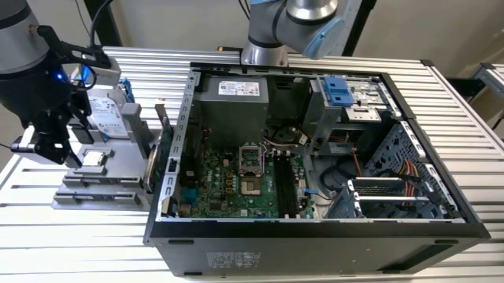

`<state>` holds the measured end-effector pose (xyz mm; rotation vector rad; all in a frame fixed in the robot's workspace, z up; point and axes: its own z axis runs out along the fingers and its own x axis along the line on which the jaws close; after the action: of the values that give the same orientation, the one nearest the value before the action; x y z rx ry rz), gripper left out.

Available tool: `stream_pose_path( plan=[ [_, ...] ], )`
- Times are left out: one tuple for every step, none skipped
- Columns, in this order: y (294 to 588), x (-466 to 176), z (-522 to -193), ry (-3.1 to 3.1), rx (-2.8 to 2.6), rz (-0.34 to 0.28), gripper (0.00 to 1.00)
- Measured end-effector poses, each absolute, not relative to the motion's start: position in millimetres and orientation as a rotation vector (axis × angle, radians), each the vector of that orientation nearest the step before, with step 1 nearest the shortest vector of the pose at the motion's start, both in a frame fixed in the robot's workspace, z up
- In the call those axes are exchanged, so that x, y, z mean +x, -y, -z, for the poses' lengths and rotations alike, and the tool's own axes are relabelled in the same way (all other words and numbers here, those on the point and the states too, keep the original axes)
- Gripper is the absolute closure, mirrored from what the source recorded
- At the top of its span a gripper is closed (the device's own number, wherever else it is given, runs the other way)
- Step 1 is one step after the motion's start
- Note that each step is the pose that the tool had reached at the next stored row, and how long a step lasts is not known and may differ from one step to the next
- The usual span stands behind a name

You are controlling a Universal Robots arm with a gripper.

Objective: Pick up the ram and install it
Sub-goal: 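Pick up the ram and move it above insertion slot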

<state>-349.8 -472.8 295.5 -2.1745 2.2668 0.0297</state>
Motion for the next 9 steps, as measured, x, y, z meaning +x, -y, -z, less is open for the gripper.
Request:
stream_pose_path(
  plan=[
    [472.8,-349.8,-295.0,-2.267,-2.174,-0.03,0.0],
    [472.8,-349.8,-294.5,-2.267,-2.174,-0.03,0.0],
    [472.9,-349.7,-294.1,-2.267,-2.175,-0.03,0.0],
    [473.0,-349.8,-293.6,-2.267,-2.175,-0.03,0.0],
    [473.0,-349.7,-293.2,-2.267,-2.175,-0.03,0.0],
    [473.1,-349.7,-292.7,-2.267,-2.175,-0.03,0.0],
    [473.2,-349.8,-292.3,-2.267,-2.175,-0.03,0.0],
    [473.3,-349.8,-291.9,-2.267,-2.175,-0.03,0.0],
    [473.4,-349.8,-291.4,-2.267,-2.175,-0.03,0.0]
  ],
)
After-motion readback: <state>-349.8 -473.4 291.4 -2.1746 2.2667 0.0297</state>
